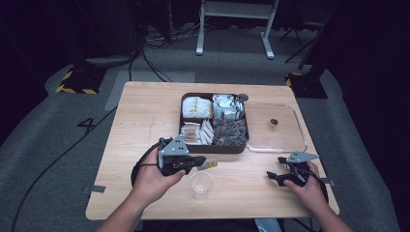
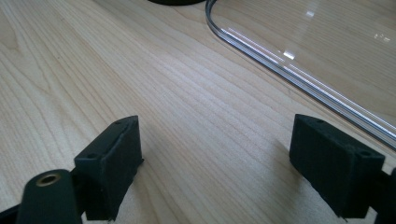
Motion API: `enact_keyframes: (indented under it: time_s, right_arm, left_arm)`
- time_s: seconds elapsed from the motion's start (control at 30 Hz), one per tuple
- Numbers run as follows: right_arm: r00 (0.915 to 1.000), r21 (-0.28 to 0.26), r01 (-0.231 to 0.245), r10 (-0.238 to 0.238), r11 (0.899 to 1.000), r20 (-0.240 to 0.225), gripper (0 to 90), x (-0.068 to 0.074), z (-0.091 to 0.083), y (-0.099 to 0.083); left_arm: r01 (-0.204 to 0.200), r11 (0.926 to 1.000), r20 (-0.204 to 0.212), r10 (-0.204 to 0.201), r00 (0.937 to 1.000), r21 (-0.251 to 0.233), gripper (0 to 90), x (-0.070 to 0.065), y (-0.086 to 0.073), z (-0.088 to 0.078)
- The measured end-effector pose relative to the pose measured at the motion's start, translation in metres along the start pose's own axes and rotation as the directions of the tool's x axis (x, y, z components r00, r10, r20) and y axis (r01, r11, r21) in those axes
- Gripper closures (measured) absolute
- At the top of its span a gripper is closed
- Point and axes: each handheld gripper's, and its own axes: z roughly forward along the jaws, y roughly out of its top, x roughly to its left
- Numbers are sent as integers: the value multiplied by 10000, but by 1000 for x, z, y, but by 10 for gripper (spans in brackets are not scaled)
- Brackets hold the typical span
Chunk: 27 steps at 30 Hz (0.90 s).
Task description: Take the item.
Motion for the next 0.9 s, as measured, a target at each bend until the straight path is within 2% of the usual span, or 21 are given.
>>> enact_keyframes:
  time_s: [0.13,0.47,0.67,0.77,0.8,0.83,0.9]
  right_arm:
    - [10000,-6,27,-27,10000,-12,169,0,0,0]
    - [10000,-7,30,-30,10000,-9,170,0,0,0]
    - [10000,-3,33,-33,10000,-19,169,0,0,0]
    - [10000,-3,34,-34,10000,-24,169,1,0,0]
    - [10000,-4,34,-34,10000,-25,169,1,0,0]
    - [10000,-3,32,-32,10000,-25,169,1,0,0]
    - [10000,-5,34,-34,10000,-22,169,0,0,0]
  left_arm:
    - [-36,10000,5,36,10000,86,900,-6,-10,5]
    - [231,9992,269,-240,9993,335,900,-13,-34,19]
    - [368,9986,358,-381,9986,371,900,-13,-40,25]
    - [556,9978,541,-575,9969,365,900,-13,-42,26]
    - [629,9976,558,-645,9964,286,891,-12,-42,26]
    - [665,9974,618,-681,9958,276,785,-12,-41,26]
    - [679,9975,638,-690,9956,197,699,-13,-40,26]
